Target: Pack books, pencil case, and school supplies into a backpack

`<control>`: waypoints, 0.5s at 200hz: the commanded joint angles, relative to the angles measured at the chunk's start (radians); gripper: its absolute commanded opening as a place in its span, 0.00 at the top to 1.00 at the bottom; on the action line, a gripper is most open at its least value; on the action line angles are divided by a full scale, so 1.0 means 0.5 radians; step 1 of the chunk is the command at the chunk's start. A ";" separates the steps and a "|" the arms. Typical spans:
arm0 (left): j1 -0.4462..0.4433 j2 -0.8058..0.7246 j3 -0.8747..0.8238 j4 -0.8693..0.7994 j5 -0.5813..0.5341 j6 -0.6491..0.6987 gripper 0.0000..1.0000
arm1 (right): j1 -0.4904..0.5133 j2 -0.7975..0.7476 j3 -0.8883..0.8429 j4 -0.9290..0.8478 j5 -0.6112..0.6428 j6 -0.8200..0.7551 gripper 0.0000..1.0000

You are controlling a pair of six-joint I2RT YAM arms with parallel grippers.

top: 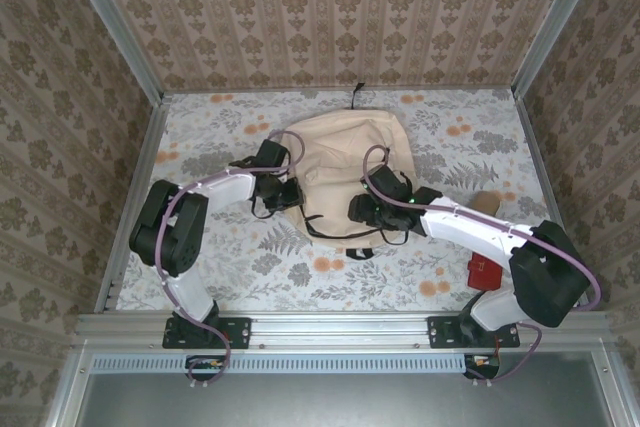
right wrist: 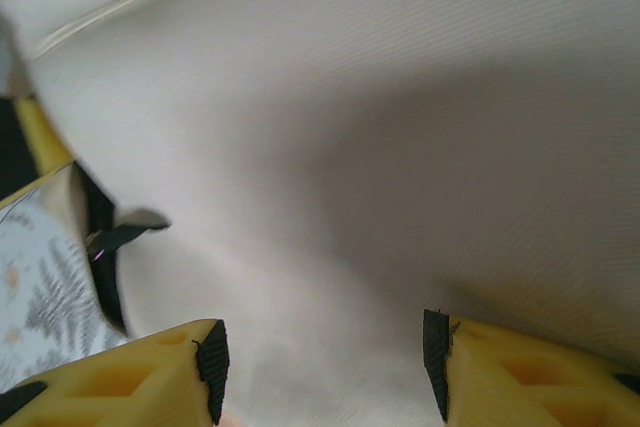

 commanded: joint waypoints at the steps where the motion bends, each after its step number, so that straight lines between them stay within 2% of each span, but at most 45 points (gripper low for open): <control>1: -0.070 -0.114 0.046 0.042 0.033 -0.038 0.90 | -0.111 -0.042 -0.082 -0.146 0.158 0.019 0.42; 13: -0.088 -0.139 0.023 0.088 0.062 -0.072 0.92 | -0.178 -0.068 -0.115 -0.164 0.178 0.018 0.42; 32: -0.117 -0.174 -0.034 0.259 0.238 -0.124 0.95 | -0.266 -0.143 -0.149 -0.183 0.169 -0.017 0.42; 50: -0.164 -0.203 -0.037 0.283 0.267 -0.139 0.96 | -0.287 -0.231 -0.154 -0.192 0.159 -0.077 0.42; 79: -0.196 -0.220 -0.042 0.290 0.260 -0.139 0.97 | -0.262 -0.362 -0.151 -0.065 -0.156 -0.225 0.42; 100: -0.211 -0.203 -0.052 0.311 0.267 -0.151 0.98 | -0.192 -0.337 -0.099 -0.035 -0.333 -0.247 0.43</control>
